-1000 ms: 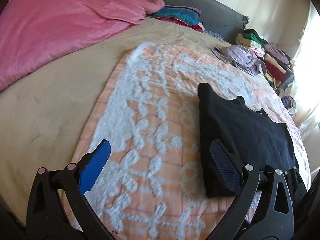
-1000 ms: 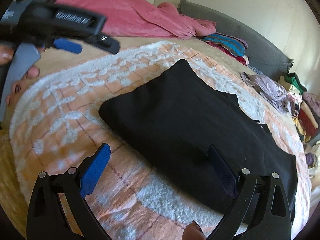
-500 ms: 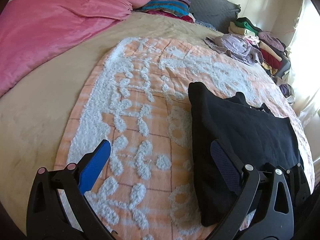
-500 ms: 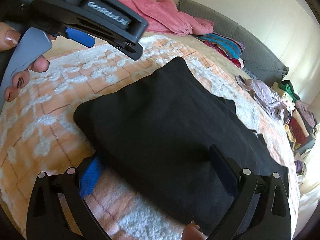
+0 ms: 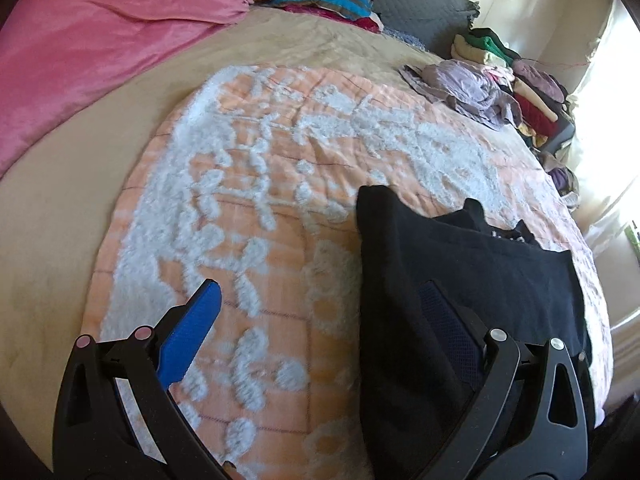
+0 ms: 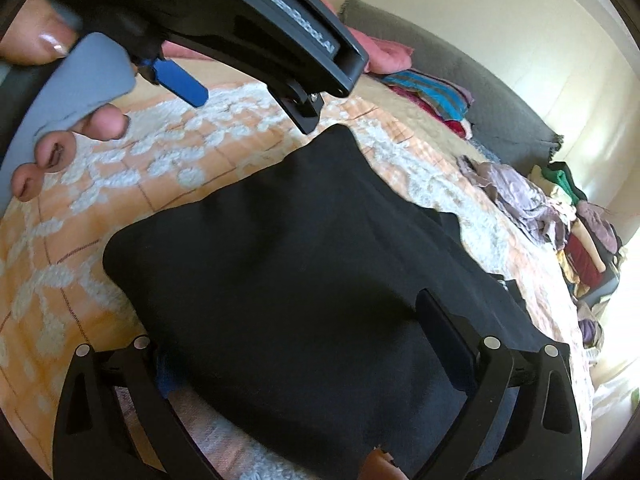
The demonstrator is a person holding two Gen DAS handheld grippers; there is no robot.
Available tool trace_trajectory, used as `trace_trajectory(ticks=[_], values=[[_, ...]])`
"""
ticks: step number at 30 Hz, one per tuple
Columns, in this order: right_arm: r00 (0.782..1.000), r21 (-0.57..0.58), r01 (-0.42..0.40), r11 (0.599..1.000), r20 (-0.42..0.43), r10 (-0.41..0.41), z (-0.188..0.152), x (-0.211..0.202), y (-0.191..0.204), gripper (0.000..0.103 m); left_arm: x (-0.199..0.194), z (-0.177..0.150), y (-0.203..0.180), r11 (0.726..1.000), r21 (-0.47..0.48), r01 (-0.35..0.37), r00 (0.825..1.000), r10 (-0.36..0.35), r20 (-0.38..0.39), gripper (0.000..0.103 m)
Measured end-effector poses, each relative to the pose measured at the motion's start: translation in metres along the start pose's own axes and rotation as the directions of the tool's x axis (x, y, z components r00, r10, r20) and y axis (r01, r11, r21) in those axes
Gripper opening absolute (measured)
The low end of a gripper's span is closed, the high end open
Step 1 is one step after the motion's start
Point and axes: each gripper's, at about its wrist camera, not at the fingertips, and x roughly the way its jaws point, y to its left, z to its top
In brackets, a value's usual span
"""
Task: Fold small clothes
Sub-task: 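Push the folded sweatshirt with the right tool to straighten it, then grasp the edge of the folded black sweatshirt with the right tool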
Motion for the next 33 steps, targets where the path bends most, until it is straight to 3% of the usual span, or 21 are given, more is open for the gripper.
trace_trajectory(ticks=[5,7,10,13,20,33], values=[[0.998,0.086,-0.027,0.996,0.052,0.023,-0.002,-0.013,-0.016,0.078,0.014,0.014,-0.01,1.0,0.012,0.027,0.998,-0.027,-0.052,0.093],[0.996,0.107,-0.053,0.993,0.073,0.045,-0.003,-0.017,-0.021,0.064,0.022,0.018,-0.015,0.999,0.009,0.044,0.996,-0.043,-0.081,0.093],[0.993,0.115,-0.086,0.99,0.093,0.076,-0.004,-0.023,-0.022,0.051,0.032,0.018,-0.018,0.997,-0.014,0.078,0.991,-0.079,-0.111,0.093],[0.988,0.143,-0.126,0.982,0.104,0.111,-0.006,-0.028,-0.024,0.027,0.041,0.016,-0.023,0.995,-0.037,0.095,0.985,-0.099,-0.139,0.093],[0.983,0.194,-0.146,0.97,0.136,0.121,-0.009,-0.038,-0.028,0.021,0.053,0.012,-0.034,0.994,-0.029,0.102,0.978,-0.105,-0.179,0.093],[0.977,0.247,-0.162,0.956,0.18,0.119,-0.015,-0.052,-0.035,0.018,0.055,0.012,-0.046,0.988,-0.054,0.145,0.971,-0.153,-0.186,0.093]])
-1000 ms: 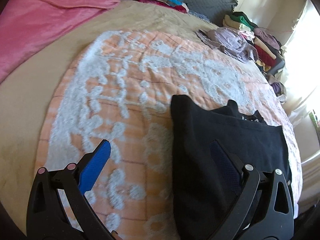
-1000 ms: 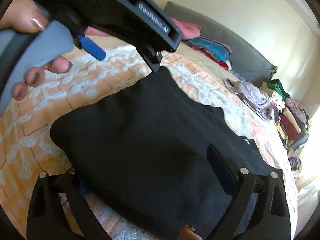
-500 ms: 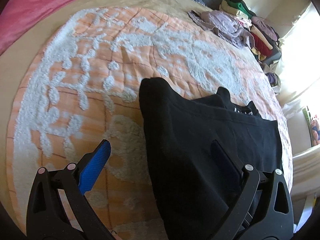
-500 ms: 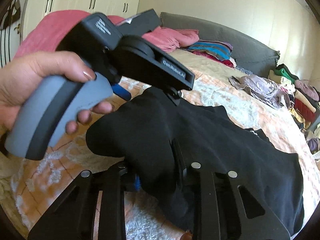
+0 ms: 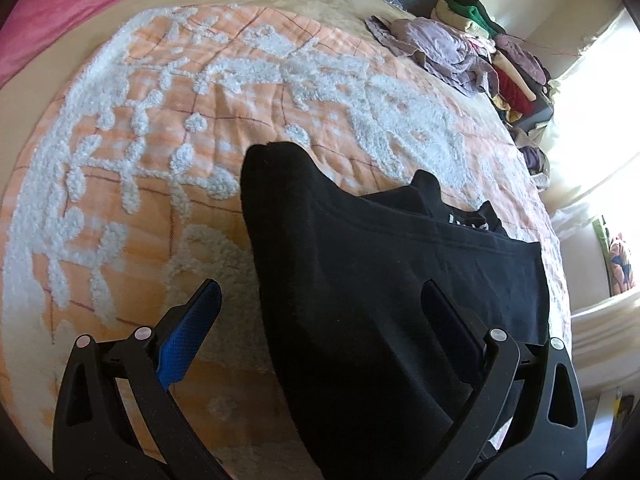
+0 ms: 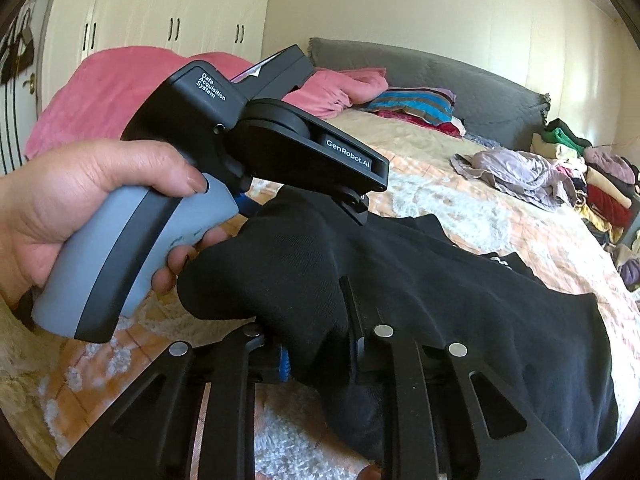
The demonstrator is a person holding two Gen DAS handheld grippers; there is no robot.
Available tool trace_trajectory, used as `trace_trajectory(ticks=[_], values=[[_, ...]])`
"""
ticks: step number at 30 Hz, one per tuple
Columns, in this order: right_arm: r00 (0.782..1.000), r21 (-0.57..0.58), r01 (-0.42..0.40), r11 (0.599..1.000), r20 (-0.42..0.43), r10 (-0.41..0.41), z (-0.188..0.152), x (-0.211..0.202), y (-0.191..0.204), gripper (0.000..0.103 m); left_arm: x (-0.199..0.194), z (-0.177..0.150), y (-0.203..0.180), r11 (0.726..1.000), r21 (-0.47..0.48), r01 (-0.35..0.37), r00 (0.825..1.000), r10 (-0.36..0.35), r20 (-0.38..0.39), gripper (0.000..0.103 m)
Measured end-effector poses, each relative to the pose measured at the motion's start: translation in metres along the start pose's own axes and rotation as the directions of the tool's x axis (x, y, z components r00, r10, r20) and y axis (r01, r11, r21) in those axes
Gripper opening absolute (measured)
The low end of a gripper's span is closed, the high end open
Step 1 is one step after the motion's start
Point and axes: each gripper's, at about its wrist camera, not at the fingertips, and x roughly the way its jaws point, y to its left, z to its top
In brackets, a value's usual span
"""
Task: Fold small clothes
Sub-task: 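Grasp the edge of the folded black sweatshirt with the right tool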
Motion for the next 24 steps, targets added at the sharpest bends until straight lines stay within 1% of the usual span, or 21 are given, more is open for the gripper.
trace_trajectory(ticks=[3,5,6,7,9,11,12,13,16,24], values=[[1.0,0.009,0.001,1.0,0.008,-0.001,0.001,-0.003,-0.002,0.017,-0.002,-0.001,-0.006,1.0,0.002,0.021,1.0,-0.021,0.008,0.092],[1.0,0.016,0.0,1.0,0.013,-0.001,0.001,-0.007,-0.003,0.017,-0.004,-0.002,-0.01,1.0,0.011,0.029,1.0,-0.029,0.01,0.085],[1.0,0.019,0.0,1.0,0.015,0.0,0.001,-0.008,-0.004,0.017,-0.005,-0.002,-0.013,0.999,0.013,0.036,0.999,-0.036,0.011,0.073],[1.0,0.022,0.0,1.0,0.017,-0.001,0.001,-0.01,-0.004,0.017,-0.006,-0.002,-0.015,0.999,0.013,0.045,0.999,-0.045,0.009,0.059],[1.0,0.029,0.005,1.0,0.024,-0.005,0.001,-0.015,-0.006,0.016,-0.006,-0.004,-0.021,0.999,0.023,0.046,0.999,-0.046,0.003,0.047],[0.999,0.032,0.012,0.999,0.031,-0.013,0.001,-0.02,-0.008,0.016,-0.008,-0.005,-0.027,0.998,0.044,0.04,0.999,-0.041,0.006,0.041],[0.999,0.033,0.015,0.999,0.035,-0.016,0.002,-0.023,-0.009,0.016,-0.009,-0.006,-0.031,0.998,0.053,0.042,0.999,-0.043,0.009,0.035],[0.999,0.034,0.018,0.999,0.038,-0.019,0.002,-0.026,-0.01,0.015,-0.011,-0.007,-0.033,0.997,0.056,0.043,0.999,-0.043,0.011,0.033],[0.998,0.039,0.028,0.999,0.052,-0.03,0.002,-0.035,-0.013,0.015,-0.018,-0.008,-0.042,0.996,0.074,0.042,0.999,-0.044,0.026,0.03],[0.994,0.077,0.052,0.996,0.088,-0.059,0.0,-0.066,-0.025,0.014,-0.039,-0.011,-0.074,0.992,0.12,0.04,0.997,-0.048,0.066,0.029]])
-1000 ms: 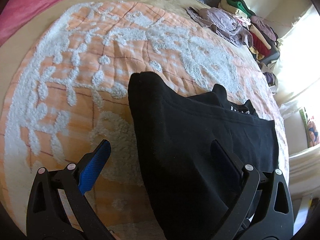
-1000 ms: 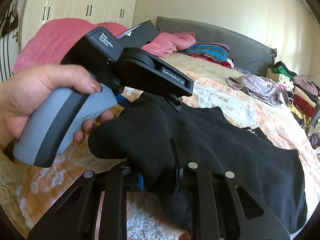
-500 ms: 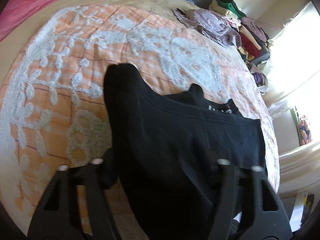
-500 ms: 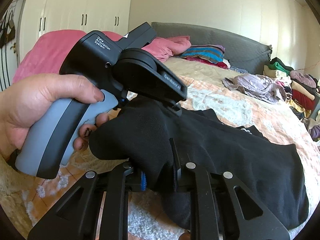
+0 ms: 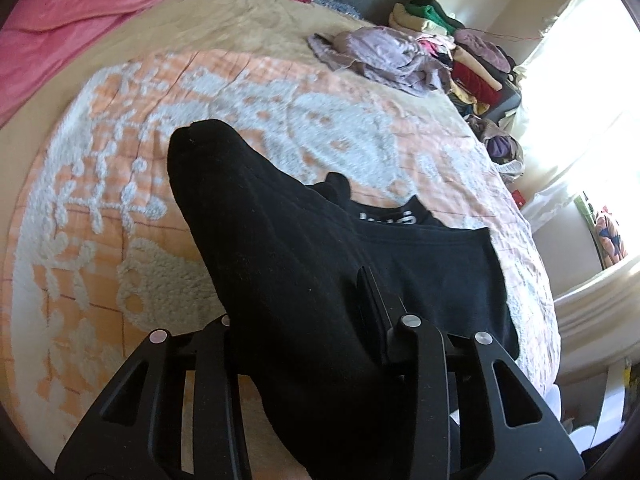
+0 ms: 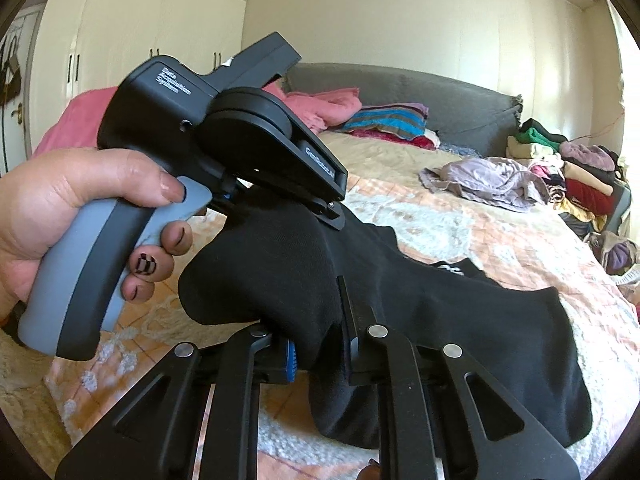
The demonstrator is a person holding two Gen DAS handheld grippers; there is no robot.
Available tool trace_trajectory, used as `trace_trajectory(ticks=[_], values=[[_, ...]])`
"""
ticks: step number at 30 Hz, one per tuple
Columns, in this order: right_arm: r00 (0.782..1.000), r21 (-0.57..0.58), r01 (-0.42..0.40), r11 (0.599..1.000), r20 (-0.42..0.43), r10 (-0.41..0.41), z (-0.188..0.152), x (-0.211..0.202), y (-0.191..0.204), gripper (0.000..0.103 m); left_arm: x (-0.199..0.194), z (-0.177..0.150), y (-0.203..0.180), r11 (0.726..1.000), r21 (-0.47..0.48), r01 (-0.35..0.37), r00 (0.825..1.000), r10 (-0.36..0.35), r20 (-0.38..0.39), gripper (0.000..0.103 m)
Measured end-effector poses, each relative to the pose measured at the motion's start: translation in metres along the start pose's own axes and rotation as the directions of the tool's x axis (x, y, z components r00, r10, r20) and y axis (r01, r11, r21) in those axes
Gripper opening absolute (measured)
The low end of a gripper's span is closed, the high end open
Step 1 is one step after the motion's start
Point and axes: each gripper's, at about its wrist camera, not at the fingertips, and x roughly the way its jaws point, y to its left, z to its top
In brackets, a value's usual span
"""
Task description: Fold small clothes
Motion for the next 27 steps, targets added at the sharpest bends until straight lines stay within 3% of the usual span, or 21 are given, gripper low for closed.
trace_trajectory(ticks=[14,27], values=[[0.997,0.07,0.05,0.996,0.06,-0.054,-0.002,-0.055,-0.03,0.012,-0.017,0.001,-0.067,0.995,0.098,-0.017,0.999,0.014,0.037,0.029],[0.993,0.157,0.069,0.985,0.081,-0.083,-0.006,-0.073,-0.062,0.012,-0.007,0.002,-0.116,0.984,0.176,-0.032,0.999,0.026,0.041,0.028]])
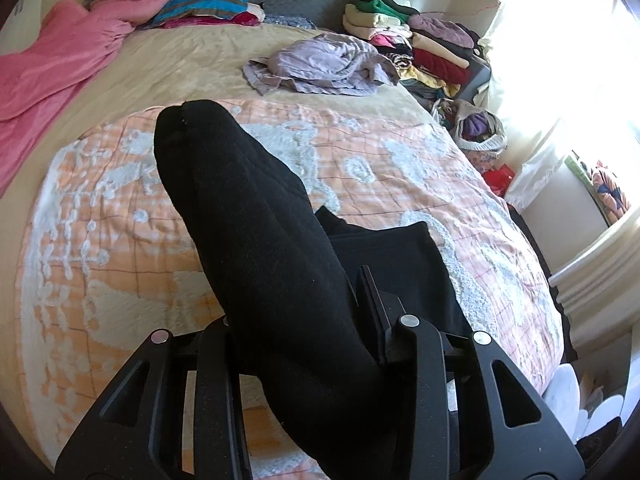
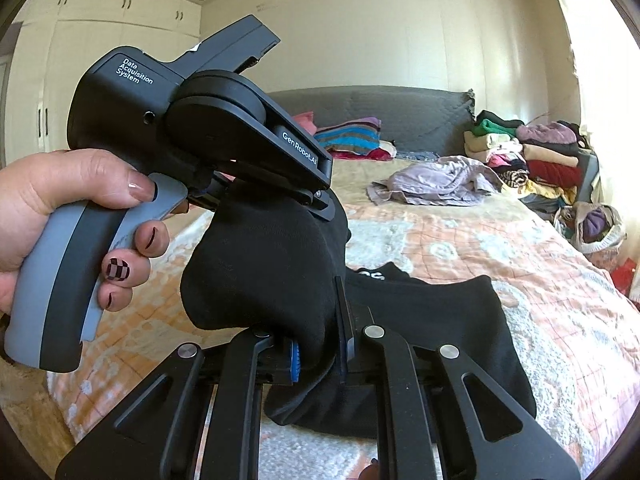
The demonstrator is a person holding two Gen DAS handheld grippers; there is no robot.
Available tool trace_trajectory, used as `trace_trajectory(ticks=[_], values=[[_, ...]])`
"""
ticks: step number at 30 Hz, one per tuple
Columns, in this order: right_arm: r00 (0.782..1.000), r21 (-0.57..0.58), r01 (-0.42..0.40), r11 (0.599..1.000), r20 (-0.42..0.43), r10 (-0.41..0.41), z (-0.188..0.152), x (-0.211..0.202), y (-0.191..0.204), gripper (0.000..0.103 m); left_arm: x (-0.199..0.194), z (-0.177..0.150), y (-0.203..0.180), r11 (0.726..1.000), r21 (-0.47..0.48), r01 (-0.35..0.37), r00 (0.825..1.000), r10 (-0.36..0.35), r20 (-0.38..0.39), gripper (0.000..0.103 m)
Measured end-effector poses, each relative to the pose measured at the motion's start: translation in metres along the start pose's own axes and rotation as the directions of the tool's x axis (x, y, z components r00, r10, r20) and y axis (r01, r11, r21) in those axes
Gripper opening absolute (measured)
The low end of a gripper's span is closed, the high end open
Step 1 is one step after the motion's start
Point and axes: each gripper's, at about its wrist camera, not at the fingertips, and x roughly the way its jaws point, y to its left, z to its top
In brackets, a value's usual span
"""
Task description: Fold small clothes
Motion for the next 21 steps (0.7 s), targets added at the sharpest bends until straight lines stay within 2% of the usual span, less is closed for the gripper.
trace_trajectory(ticks=[21], values=[[0.999,0.113,0.038,0.993,-0.042,-0.034,-0.023,0.003,-0.043,0.011,0.046,-0.001,-0.047,0.999,0.043,0.022,0.998,-0.02,-0.063,0.028]])
